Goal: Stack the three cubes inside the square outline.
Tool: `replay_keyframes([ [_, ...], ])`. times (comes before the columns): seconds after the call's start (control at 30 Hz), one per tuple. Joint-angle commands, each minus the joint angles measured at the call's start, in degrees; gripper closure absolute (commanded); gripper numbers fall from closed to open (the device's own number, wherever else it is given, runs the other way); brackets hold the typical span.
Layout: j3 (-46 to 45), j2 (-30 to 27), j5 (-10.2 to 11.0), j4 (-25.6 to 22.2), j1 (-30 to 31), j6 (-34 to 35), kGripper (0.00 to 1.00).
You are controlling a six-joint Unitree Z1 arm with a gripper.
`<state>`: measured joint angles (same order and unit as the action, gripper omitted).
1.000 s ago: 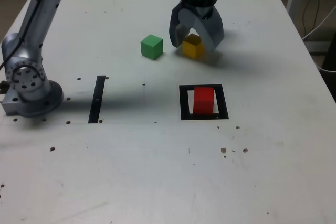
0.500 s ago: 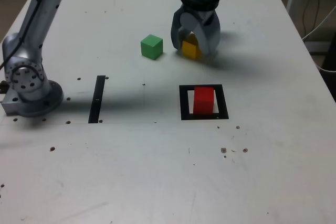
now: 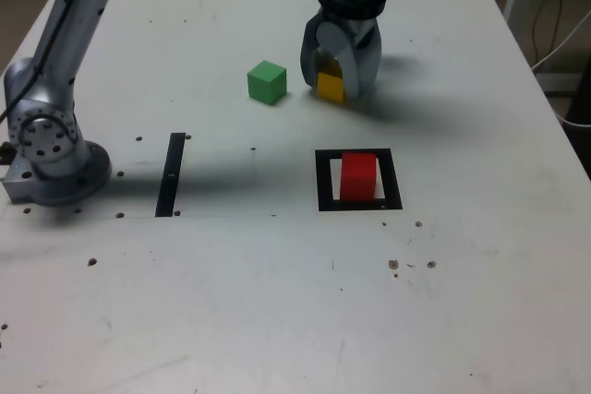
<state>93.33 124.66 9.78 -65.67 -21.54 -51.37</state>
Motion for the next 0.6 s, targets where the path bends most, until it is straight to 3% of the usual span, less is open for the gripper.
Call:
replay_keyframes([
  [0.0,0.15,-0.19,0.14,-0.02,0.09,0.21,0.59],
  [0.33,0.87,-4.37,1.10,-3.21,0.51,1.71,0.59],
  [0.57,2.37,-7.73,-1.16,-8.57,3.16,6.27,0.59],
])
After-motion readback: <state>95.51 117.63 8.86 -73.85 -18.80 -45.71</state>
